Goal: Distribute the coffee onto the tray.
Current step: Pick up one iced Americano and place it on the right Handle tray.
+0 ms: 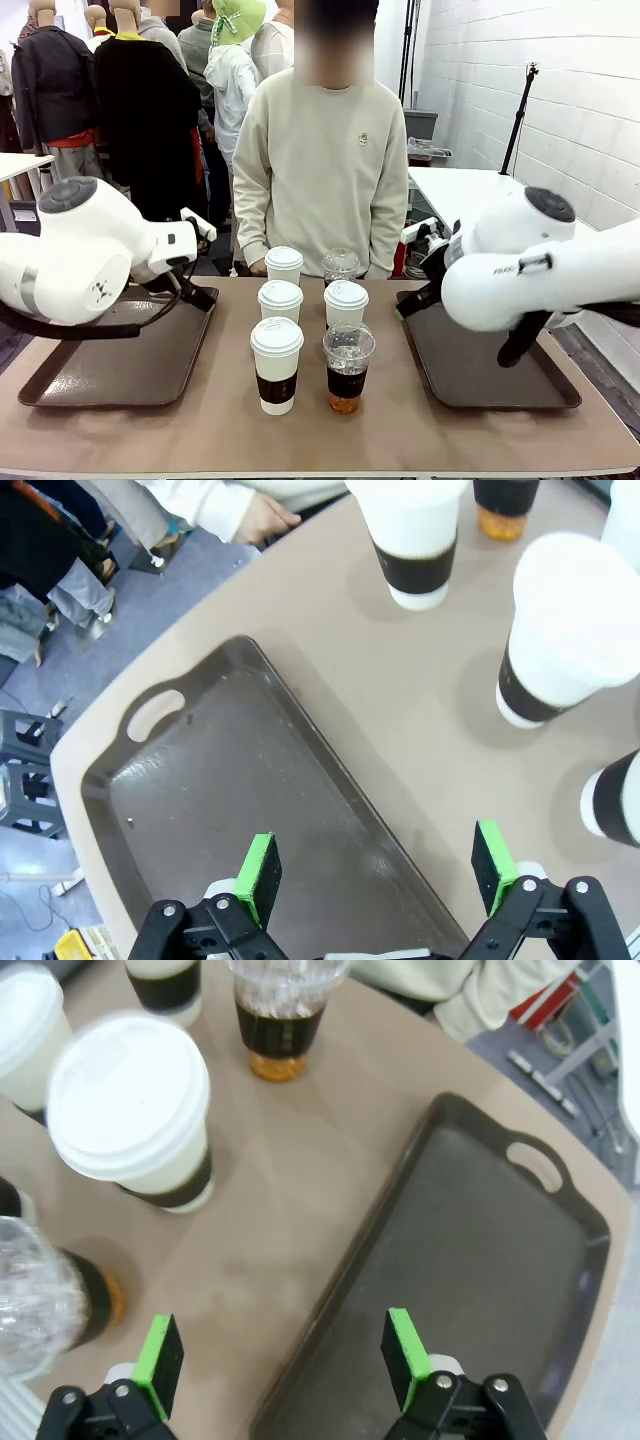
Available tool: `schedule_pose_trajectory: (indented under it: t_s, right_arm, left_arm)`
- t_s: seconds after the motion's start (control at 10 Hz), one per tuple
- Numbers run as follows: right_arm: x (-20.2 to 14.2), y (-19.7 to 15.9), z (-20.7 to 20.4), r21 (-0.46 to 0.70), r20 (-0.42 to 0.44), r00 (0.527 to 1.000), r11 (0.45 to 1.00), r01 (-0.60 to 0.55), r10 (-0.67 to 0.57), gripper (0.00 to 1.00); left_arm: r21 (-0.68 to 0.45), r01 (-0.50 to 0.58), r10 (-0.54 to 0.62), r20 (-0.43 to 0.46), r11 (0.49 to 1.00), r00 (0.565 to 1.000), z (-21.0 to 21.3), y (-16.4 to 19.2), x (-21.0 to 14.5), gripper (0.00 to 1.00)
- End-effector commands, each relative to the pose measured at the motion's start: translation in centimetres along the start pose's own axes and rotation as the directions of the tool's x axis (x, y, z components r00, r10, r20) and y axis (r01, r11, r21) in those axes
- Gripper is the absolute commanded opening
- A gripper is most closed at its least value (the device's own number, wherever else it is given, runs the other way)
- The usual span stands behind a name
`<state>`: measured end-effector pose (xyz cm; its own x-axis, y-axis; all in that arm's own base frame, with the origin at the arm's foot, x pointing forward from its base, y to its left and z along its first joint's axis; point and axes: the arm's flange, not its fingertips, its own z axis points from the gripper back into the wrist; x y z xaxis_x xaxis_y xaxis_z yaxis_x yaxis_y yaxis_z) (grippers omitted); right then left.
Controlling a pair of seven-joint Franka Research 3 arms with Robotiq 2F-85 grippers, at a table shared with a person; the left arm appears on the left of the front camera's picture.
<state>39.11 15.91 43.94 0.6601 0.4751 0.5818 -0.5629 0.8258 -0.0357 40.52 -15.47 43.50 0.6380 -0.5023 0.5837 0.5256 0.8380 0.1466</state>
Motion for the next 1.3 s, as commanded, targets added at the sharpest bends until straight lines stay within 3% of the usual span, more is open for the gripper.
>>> schedule_pose_trajectory:
  t_s: [0.0,0.2,0.4,0.7,1.1,1.2]
  right_arm:
    - [0.3,-2.1,3.1,0.115,0.041,0.998,0.993,0.034,-0.039,1.0]
    - [0.0,-3.8,5.6,0.146,0.115,0.986,0.984,0.101,-0.118,1.0]
    - [-0.6,-5.6,7.5,0.253,0.152,0.973,0.959,0.13,-0.172,1.0]
    - [-2.3,-8.0,8.4,0.383,0.196,0.949,0.91,0.159,-0.248,1.0]
    - [-2.8,-8.0,7.4,0.38,0.2,0.952,0.914,0.143,-0.232,1.0]
    - [-2.3,-8.6,8.9,0.382,0.19,0.947,0.908,0.172,-0.259,1.0]
  left_arm:
    - [-0.03,-0.059,0.059,0.02,0.998,0.998,3.1,1.9,1.5,1.0]
    - [-0.085,-0.121,0.129,0.087,0.989,0.988,5.8,4.1,1.9,1.0]
    - [-0.147,-0.159,0.174,0.094,0.976,0.98,7.4,5.9,1.3,1.0]
    - [-0.283,-0.136,0.187,0.164,0.95,0.969,7.7,7.0,-0.5,1.0]
    - [-0.332,-0.16,0.227,0.174,0.929,0.958,7.3,6.8,-0.9,1.0]
    - [-0.282,-0.147,0.2,0.168,0.948,0.965,8.1,6.7,-0.1,1.0]
